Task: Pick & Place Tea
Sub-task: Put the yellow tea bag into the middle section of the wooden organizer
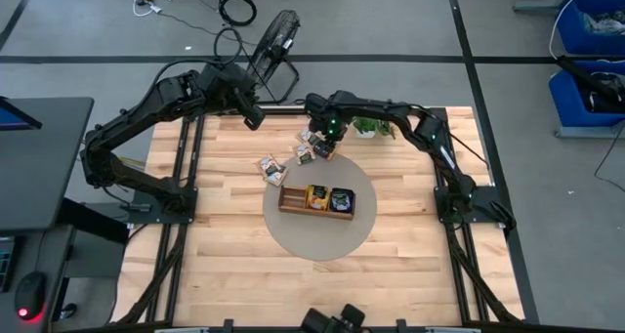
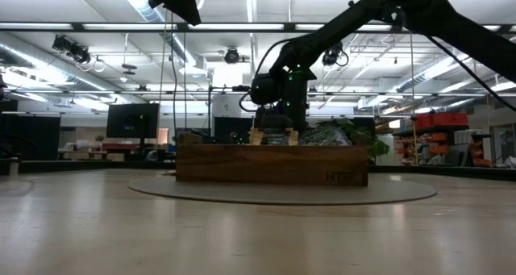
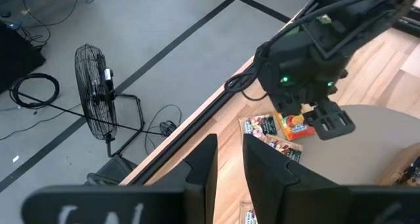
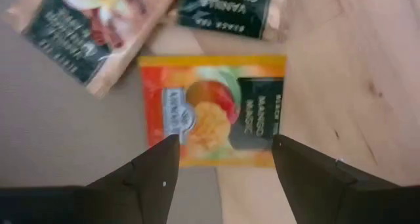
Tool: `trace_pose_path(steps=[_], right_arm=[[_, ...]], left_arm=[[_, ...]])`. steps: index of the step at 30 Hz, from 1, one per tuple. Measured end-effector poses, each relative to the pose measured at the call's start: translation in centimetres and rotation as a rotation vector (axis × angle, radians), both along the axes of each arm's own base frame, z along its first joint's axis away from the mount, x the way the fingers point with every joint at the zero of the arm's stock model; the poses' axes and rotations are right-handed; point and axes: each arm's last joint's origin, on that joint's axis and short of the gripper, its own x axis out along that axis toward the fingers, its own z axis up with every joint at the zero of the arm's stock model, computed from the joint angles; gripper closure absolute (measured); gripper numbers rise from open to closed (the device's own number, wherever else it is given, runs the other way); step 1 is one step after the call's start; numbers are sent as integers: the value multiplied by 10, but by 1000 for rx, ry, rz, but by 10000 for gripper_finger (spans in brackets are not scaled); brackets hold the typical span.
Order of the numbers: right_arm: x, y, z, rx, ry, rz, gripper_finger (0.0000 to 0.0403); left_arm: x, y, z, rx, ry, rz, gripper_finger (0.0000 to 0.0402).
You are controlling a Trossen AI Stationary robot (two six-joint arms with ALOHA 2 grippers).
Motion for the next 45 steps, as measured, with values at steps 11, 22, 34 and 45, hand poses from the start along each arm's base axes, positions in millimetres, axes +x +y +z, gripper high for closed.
trace_pose_path(steps=[11,22,34,45], right_arm=[[1,-2,-20,28,45,3,158],[2,-1,-21,18,42,74,327],[-4,2,0,-19,50,112,400],[-6,29,73,-280,-19,230,402]], left_arm=[[0,0,0,0,-1,0,323],[0,0,0,-10,-8,6,323],[0,0,0,-16,-15,13,323],[0,0,0,-16,-16,13,323]])
